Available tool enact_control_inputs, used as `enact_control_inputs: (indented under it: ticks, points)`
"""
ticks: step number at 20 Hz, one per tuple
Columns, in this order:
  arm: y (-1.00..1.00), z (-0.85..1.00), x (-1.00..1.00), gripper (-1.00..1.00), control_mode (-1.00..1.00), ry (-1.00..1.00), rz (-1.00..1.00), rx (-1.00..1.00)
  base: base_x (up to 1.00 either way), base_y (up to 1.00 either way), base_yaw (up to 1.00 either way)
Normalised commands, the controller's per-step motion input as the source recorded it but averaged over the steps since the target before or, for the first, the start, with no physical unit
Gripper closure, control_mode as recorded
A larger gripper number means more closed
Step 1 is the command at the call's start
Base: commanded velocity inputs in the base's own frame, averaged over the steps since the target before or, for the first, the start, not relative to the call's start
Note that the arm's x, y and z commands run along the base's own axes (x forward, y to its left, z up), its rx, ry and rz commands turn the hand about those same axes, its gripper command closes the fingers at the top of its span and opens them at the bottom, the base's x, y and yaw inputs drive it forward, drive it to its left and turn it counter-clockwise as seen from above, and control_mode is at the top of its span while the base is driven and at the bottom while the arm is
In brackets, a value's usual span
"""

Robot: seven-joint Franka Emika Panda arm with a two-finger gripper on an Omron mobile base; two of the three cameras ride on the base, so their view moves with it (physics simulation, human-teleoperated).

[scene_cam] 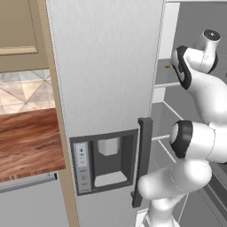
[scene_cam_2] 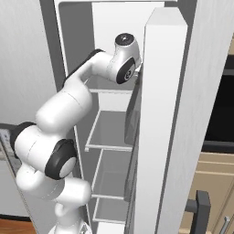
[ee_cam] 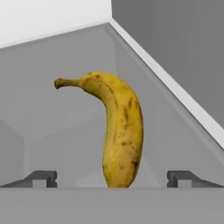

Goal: Pick the banana and orange from the fridge and place them inside the tupperware on the counter.

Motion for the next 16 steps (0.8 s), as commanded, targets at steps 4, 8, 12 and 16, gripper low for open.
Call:
enact_control_inputs:
  ticks: [4, 8, 12, 16]
  points:
    - [-0.03, -0.09, 0.33, -1.00, -1.00, 0.00, 0.00, 0.00, 0.00, 0.00, 0.00]
    - [-0.05, -0.10, 0.13, -1.00, -1.00, 0.00, 0.00, 0.00, 0.00, 0.00, 0.00]
    - [-0.04, -0.12, 0.07, -1.00, -1.00, 0.00, 0.00, 0.00, 0.00, 0.00, 0.00]
    - [-0.03, -0.13, 0.06, -1.00, -1.00, 0.00, 0.00, 0.00, 0.00, 0.00, 0.00]
